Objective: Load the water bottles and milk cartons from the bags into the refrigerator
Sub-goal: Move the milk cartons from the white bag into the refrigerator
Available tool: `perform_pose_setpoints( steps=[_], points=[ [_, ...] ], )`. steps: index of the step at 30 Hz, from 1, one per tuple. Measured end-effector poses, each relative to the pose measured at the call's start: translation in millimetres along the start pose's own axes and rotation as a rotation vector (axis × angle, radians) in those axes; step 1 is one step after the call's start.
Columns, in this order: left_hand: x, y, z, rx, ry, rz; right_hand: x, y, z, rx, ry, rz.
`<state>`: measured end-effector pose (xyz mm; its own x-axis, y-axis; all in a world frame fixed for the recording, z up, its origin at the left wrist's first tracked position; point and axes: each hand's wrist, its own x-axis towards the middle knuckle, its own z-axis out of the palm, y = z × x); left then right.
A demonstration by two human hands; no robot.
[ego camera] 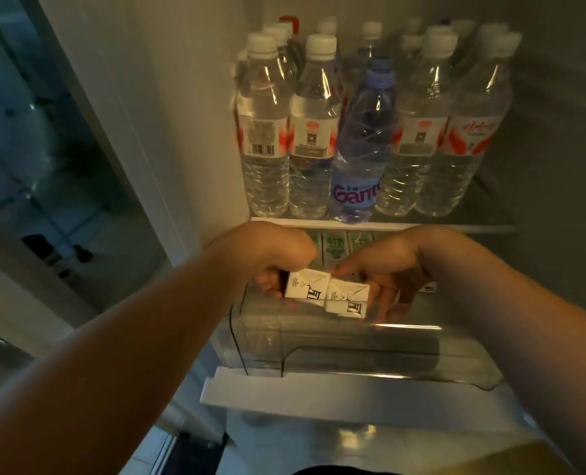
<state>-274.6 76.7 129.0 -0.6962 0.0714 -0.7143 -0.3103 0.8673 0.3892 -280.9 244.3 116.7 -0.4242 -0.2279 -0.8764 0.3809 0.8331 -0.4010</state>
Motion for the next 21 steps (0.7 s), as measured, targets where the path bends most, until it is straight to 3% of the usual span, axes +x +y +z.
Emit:
perform_pose_setpoints(
  steps=[8,21],
  points=[
    [28,-7,21,0.051,-0.124,-0.125,25,-7,-1,-0.049,-0.286,0.124],
    [42,-10,25,0.628,0.006,0.006,51,9,9,-0.040,-0.169,0.052]
  ],
)
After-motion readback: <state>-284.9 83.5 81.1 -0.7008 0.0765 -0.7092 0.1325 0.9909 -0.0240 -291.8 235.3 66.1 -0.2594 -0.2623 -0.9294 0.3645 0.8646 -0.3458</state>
